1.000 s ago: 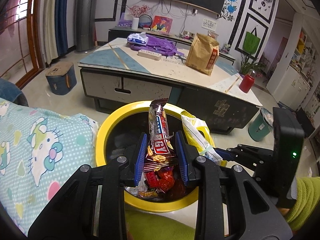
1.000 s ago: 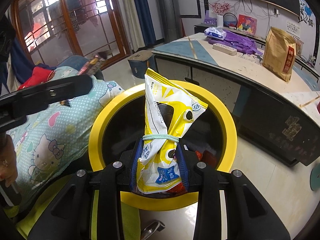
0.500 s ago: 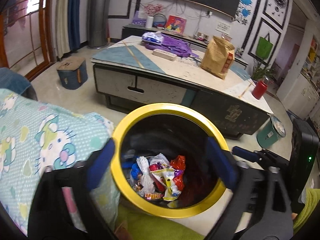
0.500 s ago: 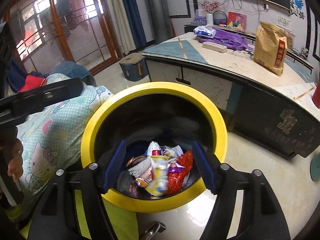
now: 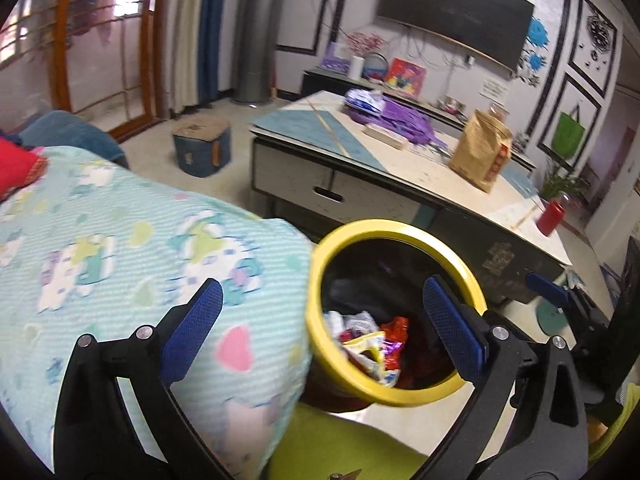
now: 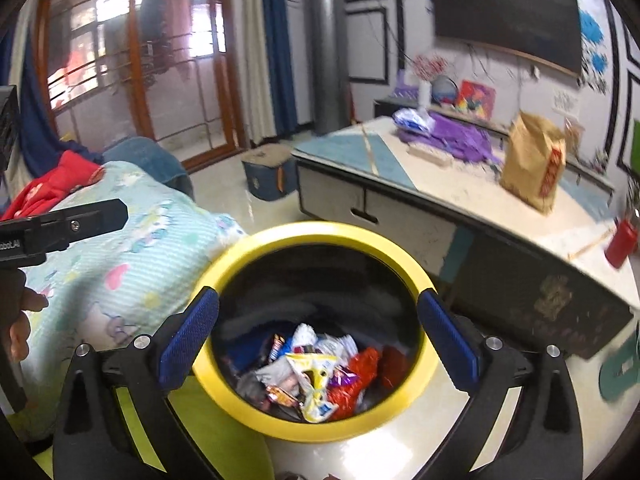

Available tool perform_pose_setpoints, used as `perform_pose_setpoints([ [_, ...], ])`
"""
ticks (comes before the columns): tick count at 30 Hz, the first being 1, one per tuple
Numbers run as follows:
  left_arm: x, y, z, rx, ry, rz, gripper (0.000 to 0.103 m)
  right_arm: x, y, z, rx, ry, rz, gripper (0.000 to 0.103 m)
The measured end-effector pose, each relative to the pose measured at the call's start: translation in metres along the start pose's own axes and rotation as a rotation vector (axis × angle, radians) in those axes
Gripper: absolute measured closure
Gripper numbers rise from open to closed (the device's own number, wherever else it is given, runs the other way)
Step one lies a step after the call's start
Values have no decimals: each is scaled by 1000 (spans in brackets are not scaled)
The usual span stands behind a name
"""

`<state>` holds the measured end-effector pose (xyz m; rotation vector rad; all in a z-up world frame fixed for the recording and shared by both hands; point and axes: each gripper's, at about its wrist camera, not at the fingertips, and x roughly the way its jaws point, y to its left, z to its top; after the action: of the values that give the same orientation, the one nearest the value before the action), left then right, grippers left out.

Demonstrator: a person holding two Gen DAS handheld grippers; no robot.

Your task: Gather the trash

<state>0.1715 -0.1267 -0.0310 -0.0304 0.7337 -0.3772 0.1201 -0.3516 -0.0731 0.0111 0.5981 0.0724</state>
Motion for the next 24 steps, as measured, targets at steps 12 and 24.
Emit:
perform_pose_setpoints([
  [12,-76,43,-33,-38,-160,154,11,-43,76,11,-122,-218,80,6],
  [24,-125,54,-72,-48,-291,257,11,-96,114,1,-65,-415,135,6],
])
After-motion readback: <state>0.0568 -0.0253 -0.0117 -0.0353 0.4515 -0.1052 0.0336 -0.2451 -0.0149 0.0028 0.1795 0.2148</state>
